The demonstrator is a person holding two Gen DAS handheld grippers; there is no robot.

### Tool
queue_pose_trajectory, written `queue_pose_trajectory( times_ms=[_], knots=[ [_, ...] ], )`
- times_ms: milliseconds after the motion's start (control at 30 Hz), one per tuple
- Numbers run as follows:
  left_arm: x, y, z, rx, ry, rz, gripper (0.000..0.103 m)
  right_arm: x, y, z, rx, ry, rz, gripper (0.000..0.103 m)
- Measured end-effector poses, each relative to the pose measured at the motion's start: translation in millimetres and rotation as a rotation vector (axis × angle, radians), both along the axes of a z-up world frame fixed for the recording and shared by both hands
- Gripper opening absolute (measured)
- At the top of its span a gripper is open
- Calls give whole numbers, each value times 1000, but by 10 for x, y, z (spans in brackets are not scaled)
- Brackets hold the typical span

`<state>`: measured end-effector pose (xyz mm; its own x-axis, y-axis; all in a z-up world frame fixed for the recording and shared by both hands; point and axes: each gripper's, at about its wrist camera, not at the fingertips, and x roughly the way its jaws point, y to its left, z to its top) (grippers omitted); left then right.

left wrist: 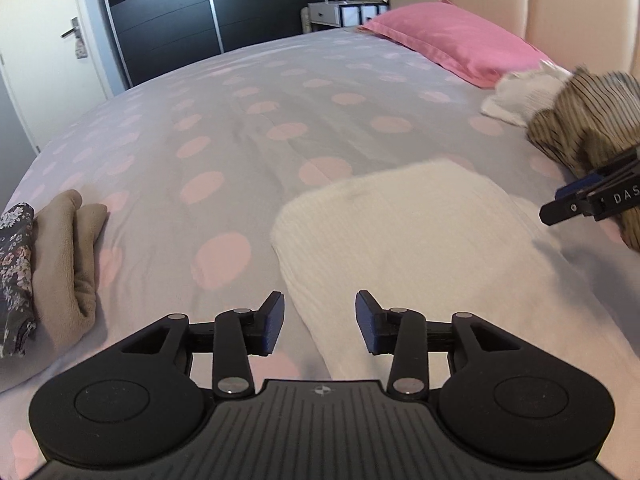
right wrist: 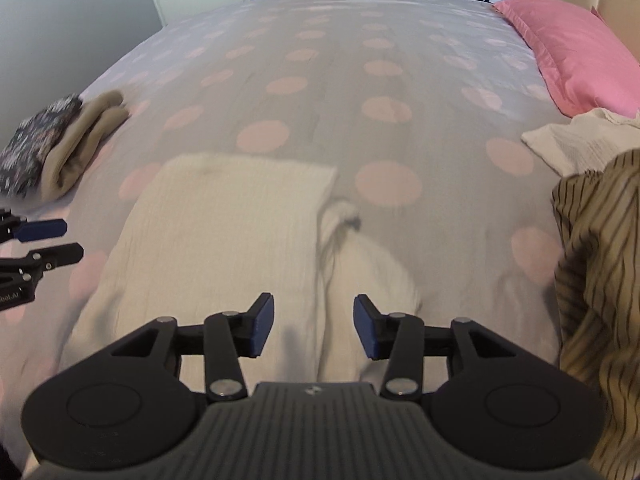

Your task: Fold clothes

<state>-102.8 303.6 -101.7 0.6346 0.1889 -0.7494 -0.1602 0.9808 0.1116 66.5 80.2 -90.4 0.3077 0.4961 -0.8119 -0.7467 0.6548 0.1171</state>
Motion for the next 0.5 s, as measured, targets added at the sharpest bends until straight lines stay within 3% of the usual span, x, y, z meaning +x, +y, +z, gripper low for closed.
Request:
queue_pose_trajectory(
  times_ms=[367, 500],
  knots=[
    [-960, -856, 31, -27, 40, -225, 29, -1297, -371, -190, -76, -36, 220, 36],
    [-1219, -1210, -112, -33, 97, -257, 25, -1823, -478, -298, -91, -61, 282, 32]
  ],
)
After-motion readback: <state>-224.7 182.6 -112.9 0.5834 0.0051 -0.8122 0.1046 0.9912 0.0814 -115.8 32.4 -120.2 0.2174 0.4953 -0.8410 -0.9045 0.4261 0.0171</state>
